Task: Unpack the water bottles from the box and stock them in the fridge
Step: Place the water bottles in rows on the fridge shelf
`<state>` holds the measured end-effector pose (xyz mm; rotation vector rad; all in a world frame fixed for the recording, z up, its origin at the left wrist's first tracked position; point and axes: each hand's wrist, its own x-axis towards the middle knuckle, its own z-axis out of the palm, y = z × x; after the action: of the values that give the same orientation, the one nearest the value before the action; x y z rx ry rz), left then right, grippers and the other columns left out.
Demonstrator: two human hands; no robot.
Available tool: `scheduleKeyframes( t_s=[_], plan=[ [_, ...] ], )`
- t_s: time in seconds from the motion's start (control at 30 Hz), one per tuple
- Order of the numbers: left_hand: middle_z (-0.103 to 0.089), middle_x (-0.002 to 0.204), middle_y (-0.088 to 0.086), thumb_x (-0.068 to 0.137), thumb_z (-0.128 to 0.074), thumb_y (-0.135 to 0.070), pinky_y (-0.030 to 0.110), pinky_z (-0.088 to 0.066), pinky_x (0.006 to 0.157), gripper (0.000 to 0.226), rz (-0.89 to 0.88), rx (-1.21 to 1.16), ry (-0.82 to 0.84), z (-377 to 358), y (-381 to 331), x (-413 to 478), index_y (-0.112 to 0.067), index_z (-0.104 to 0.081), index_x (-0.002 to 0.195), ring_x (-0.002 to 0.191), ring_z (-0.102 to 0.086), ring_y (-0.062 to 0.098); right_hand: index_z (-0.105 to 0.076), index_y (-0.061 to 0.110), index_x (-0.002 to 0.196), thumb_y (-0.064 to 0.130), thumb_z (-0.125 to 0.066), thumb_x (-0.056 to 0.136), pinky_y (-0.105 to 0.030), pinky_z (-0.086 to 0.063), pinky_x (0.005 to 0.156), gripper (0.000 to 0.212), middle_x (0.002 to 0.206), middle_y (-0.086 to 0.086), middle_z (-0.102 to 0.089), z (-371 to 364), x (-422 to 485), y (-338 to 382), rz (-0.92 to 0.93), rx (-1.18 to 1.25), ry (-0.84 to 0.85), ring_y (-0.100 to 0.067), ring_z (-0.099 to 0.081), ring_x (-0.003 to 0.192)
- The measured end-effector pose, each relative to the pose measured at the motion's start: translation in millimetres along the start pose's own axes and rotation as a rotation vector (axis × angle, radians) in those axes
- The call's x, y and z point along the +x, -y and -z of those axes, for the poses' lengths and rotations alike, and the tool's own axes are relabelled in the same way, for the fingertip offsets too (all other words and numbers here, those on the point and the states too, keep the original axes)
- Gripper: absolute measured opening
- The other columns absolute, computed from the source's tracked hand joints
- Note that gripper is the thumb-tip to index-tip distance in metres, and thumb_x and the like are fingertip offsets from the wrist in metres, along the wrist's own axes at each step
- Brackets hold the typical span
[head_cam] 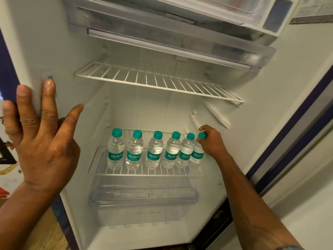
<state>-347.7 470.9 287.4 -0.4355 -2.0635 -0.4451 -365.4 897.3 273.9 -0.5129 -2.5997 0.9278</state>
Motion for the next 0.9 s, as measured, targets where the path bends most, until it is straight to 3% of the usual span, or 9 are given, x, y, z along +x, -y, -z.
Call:
scheduleKeyframes(
  t_s=[0.1, 0.27, 0.47, 0.67, 0.9],
  plan=[
    [-0.001, 0.175, 0.008, 0.113, -0.028, -0.005, 0.076, -0.036, 0.109, 0.051, -0.006, -0.015, 0.015, 1, -2, -1, -0.023, -0.033, 0.160, 0.155, -0.016, 0.052, -0.058, 0.011, 0.121, 0.002, -0.069, 0.088, -0.025, -0.045, 0.080, 0.036, 0.120, -0.012, -0.061, 2, -6, 0, -0.009, -0.013, -0.001, -0.020, -0.055, 0.092],
    [0.001, 0.175, 0.005, 0.112, -0.023, -0.008, 0.078, -0.039, 0.102, 0.049, 0.038, 0.030, 0.031, 7, -10, -5, -0.019, -0.042, 0.157, 0.140, -0.035, 0.064, -0.057, 0.012, 0.122, 0.002, -0.067, 0.089, -0.024, -0.044, 0.082, 0.036, 0.123, -0.013, -0.061, 3, -12, -2, -0.002, -0.035, -0.004, -0.019, -0.054, 0.093],
    [0.001, 0.175, 0.005, 0.113, -0.024, -0.009, 0.077, -0.036, 0.107, 0.048, 0.053, 0.013, 0.062, 7, -11, -11, -0.015, -0.042, 0.156, 0.151, -0.023, 0.055, -0.057, 0.013, 0.123, 0.001, -0.064, 0.091, -0.023, -0.043, 0.084, 0.034, 0.125, -0.013, -0.060, 3, -15, 0, -0.002, -0.049, -0.007, -0.018, -0.052, 0.094],
    [0.004, 0.175, 0.004, 0.111, -0.016, -0.015, 0.077, -0.036, 0.106, 0.053, 0.071, -0.004, 0.104, 8, -11, -9, -0.018, -0.038, 0.159, 0.144, -0.032, 0.060, -0.057, 0.014, 0.123, 0.003, -0.063, 0.092, -0.022, -0.043, 0.084, 0.033, 0.125, -0.013, -0.060, 3, -16, -1, -0.012, -0.042, -0.011, -0.018, -0.052, 0.094],
    [0.005, 0.175, 0.006, 0.111, -0.016, -0.015, 0.076, -0.033, 0.111, 0.053, 0.062, -0.025, 0.116, 7, -10, -9, -0.014, -0.038, 0.159, 0.156, -0.013, 0.049, -0.055, 0.015, 0.126, 0.004, -0.064, 0.092, -0.024, -0.044, 0.088, 0.037, 0.128, -0.012, -0.059, 3, -16, 0, -0.022, -0.038, -0.004, -0.016, -0.051, 0.096]
  ],
)
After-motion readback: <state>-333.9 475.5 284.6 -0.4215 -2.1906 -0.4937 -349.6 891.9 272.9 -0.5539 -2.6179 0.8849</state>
